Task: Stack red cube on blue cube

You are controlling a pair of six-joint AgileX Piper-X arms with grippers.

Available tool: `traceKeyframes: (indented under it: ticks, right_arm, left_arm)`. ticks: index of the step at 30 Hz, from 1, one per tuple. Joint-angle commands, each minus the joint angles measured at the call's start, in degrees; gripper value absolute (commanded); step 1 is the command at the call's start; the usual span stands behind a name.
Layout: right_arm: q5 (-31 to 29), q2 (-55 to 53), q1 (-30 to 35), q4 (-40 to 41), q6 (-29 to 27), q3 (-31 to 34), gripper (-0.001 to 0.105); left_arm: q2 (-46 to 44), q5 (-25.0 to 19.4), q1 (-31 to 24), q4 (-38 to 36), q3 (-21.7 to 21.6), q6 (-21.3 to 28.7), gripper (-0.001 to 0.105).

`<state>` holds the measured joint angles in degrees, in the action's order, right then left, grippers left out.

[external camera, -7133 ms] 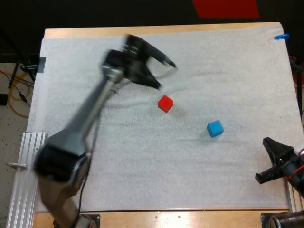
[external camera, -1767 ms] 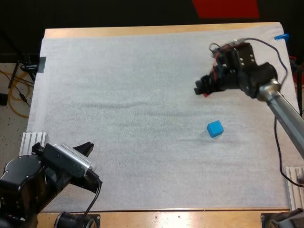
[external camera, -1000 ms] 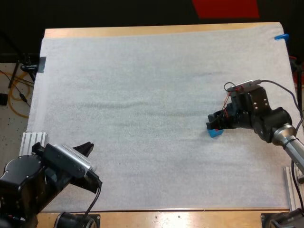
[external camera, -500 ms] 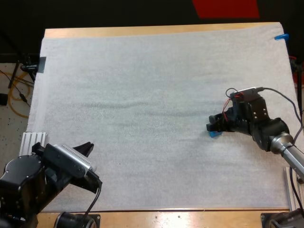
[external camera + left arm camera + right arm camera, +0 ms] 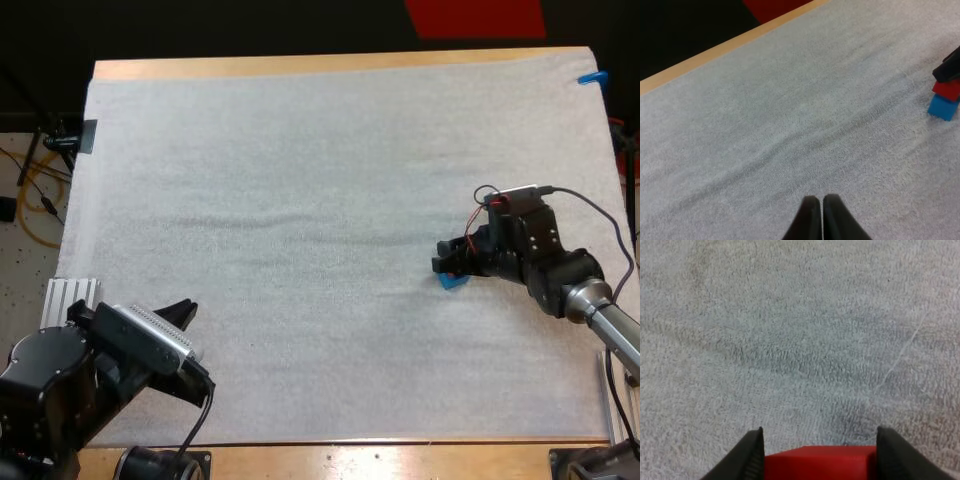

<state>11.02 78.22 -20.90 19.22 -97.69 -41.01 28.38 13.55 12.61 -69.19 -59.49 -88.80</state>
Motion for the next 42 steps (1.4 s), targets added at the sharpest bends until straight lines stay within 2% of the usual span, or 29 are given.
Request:
traceKeyframes:
  ticks: [1, 42]
  right_arm:
    - [0.75, -0.19, 0.13, -0.50, 0.27, -0.05, 0.021]
    - [1.77, -0.19, 0.13, -1.86, 0.18, 1.30, 0.022]
  left_arm:
    - [0.16, 0.44, 0.20, 0.04, -0.15, 0.40, 0.000]
    - [0.16, 0.44, 0.20, 0.04, -0.15, 0.40, 0.000]
